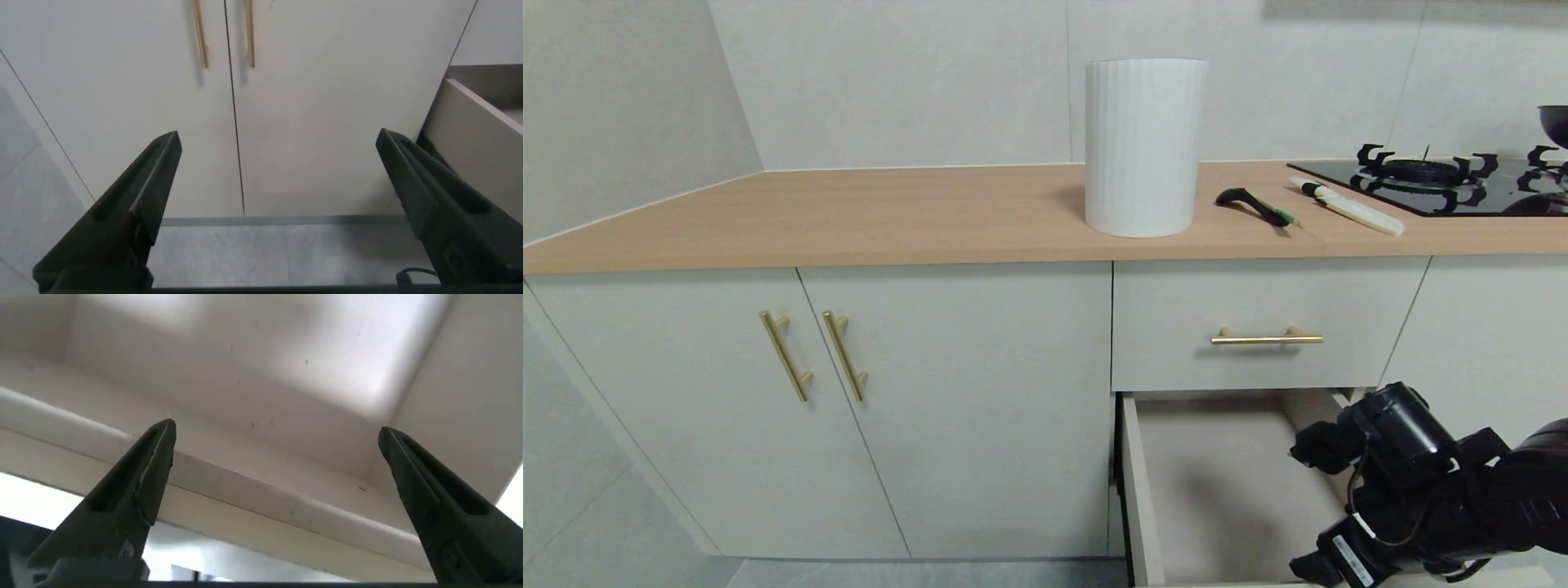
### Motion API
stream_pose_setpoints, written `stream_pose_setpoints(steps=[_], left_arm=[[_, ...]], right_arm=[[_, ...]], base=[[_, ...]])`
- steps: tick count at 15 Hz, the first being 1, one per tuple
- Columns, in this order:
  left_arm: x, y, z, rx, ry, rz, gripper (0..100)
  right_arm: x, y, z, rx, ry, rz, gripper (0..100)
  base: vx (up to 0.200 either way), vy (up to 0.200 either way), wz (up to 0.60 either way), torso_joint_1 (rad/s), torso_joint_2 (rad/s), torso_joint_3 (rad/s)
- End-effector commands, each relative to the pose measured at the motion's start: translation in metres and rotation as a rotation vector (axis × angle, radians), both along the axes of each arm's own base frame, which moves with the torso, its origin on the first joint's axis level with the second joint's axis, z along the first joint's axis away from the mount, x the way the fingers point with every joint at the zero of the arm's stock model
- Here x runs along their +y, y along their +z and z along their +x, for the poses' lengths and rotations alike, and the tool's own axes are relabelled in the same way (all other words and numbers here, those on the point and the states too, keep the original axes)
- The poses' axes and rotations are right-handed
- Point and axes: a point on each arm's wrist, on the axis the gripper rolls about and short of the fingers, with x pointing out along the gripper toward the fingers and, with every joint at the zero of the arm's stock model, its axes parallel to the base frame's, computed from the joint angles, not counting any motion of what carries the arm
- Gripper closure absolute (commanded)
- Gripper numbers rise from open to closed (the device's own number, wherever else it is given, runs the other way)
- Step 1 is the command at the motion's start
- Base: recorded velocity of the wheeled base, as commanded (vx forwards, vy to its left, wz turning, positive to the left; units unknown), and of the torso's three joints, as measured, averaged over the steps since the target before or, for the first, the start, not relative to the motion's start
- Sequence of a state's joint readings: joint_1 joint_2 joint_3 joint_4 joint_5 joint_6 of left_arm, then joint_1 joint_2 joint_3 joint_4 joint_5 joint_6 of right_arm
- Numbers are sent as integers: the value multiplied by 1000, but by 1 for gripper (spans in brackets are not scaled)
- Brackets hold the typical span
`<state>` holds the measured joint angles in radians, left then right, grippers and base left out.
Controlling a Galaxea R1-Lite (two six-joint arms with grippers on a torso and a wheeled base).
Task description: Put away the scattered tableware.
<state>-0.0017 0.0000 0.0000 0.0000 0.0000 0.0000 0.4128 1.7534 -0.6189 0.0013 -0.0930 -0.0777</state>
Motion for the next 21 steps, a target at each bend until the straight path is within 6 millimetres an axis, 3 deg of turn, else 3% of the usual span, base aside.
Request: stream_pose_setpoints(steps=[1,7,9,12,15,21], left_arm=[[0,0,0,2,-1,0,0],[0,0,0,0,-1,0,0],[0,0,0,2,0,0,0],[0,0,0,0,0,0,0],[0,0,0,0,0,0,0],[0,0,0,2,0,0,0]], right_arm=[[4,12,-9,-20,42,3,0],[8,20,-35,72,165,-65,0],[10,25,-31,44,153,-50,0],[16,63,-14,-83,-96,147,0],[8,81,-4,-173,-185,226,0],[4,85,6,-262,-217,265,0]], base=[[0,0,0,0,0,0],[0,0,0,0,0,0],[0,0,0,0,0,0],[0,0,0,0,0,0],[0,0,0,0,0,0],[0,0,0,0,0,0]])
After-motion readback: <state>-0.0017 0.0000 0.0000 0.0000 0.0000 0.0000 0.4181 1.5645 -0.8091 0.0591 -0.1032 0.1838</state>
